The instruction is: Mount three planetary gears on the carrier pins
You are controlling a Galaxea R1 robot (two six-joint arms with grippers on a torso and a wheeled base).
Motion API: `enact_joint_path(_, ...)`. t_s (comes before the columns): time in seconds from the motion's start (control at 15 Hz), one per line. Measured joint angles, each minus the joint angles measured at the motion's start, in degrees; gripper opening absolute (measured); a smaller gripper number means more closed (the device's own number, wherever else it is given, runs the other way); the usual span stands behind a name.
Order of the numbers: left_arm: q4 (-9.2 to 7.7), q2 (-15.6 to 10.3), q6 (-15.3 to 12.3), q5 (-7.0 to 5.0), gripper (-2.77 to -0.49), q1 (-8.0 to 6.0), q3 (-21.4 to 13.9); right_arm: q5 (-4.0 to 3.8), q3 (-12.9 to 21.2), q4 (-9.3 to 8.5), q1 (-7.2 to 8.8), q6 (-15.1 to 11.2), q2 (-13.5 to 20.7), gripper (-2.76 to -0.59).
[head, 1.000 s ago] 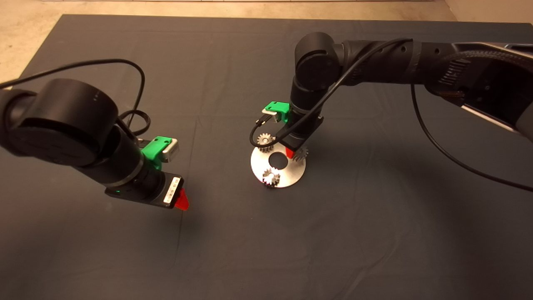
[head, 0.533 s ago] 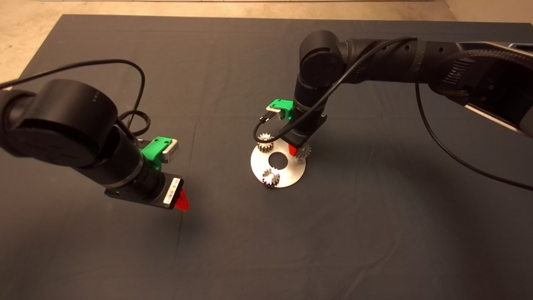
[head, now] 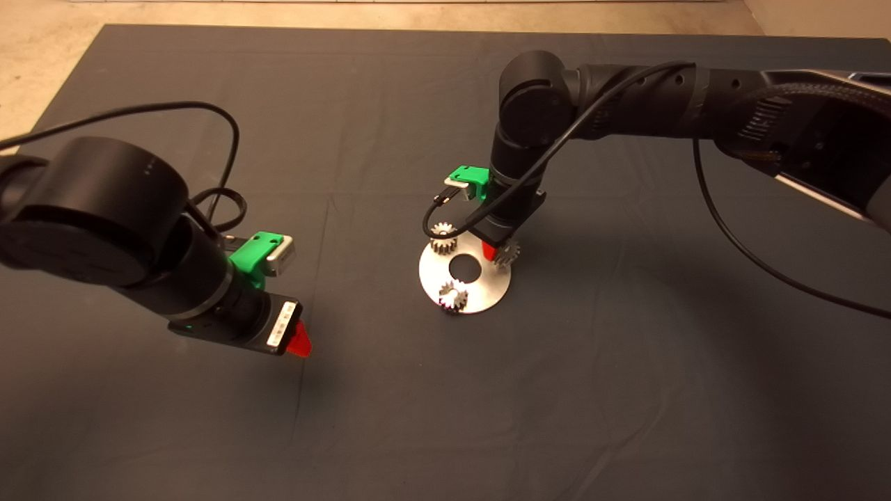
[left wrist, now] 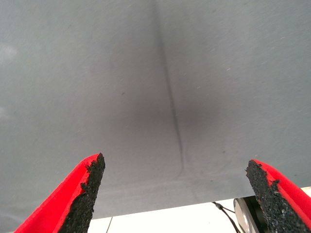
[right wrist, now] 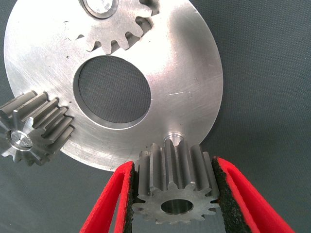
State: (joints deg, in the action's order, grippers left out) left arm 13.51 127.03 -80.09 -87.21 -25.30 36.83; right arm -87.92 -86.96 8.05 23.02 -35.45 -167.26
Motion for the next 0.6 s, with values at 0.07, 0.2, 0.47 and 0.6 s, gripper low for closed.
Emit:
enact_joint_path(0.07,0.0,-0.1,0.0,-0.02,-1.19,0.0,0.0,-0.23,0.0,0.05,-0.01,0.0,-0.2,-2.36)
enact_joint_path(0.2,0.0,-0.2,0.0,0.0,-1.19,0.0,-0.2,-0.52,-0.1,0.07,-0.01,0.0,-0.5,-2.36)
enact_joint_path(0.47,0.01,-0.6,0.0,0.0,-1.19,0.0,-0.5,-0.59,-0.1,0.07,-0.01,0.0,-1.5,-2.36)
enact_joint_path(0.6,0.02,-0.8,0.0,-0.02,-1.19,0.0,-0.5,-0.56,-0.1,0.08,-0.04,0.0,-1.6,-2.36)
